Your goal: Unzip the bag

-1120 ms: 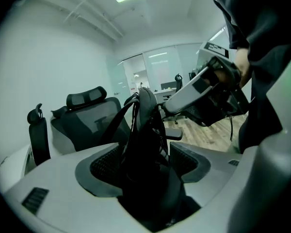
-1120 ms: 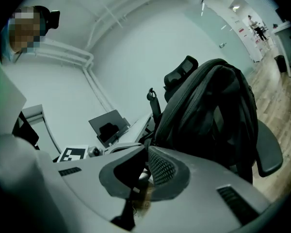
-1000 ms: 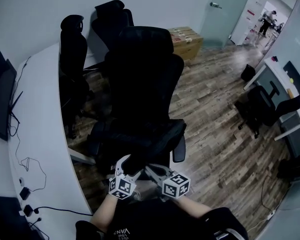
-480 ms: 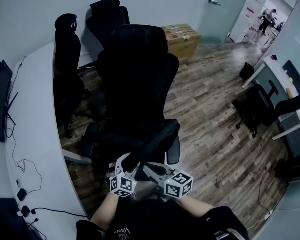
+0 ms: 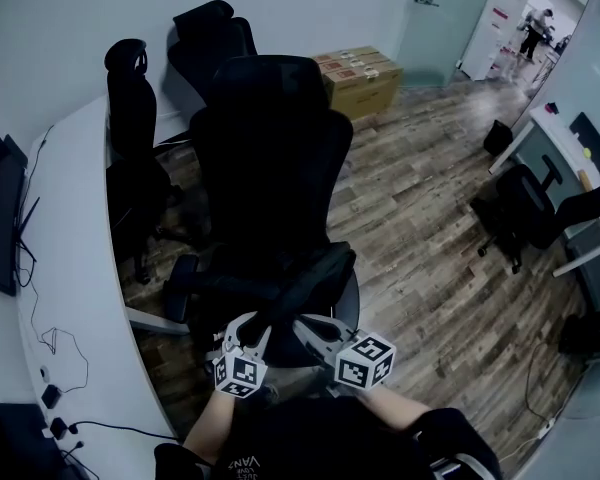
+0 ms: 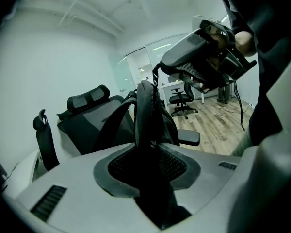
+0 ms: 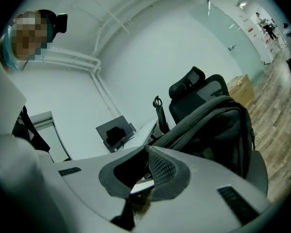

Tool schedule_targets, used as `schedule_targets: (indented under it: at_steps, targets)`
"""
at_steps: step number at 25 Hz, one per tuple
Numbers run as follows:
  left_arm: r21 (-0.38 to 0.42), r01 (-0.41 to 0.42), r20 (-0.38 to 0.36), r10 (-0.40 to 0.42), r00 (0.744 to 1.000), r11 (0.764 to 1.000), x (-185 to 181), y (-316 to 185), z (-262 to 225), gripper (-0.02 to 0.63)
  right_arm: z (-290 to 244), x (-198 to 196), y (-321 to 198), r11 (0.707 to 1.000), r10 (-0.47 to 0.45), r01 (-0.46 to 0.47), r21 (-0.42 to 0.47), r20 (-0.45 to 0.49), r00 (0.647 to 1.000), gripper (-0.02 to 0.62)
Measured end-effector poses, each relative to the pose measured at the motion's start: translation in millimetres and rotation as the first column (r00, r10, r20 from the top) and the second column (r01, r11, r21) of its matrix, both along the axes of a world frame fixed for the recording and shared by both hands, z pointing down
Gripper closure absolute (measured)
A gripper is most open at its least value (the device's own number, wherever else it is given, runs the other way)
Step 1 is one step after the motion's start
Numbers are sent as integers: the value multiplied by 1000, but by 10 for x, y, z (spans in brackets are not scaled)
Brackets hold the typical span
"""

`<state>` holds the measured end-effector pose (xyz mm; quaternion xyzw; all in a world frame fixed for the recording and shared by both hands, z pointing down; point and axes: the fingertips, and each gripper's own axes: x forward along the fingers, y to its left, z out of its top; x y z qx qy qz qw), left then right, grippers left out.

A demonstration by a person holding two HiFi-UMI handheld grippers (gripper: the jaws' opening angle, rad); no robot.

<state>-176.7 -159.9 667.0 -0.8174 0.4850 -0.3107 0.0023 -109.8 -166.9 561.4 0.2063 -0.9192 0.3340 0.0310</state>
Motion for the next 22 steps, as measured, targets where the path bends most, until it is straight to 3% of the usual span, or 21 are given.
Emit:
schedule_targets:
  at_steps: [22]
  targets:
    - [-25,86,-18,-86,996,996,55,-281,-105,468,-124,610,-1195,994,112,-112,2,20,994,541]
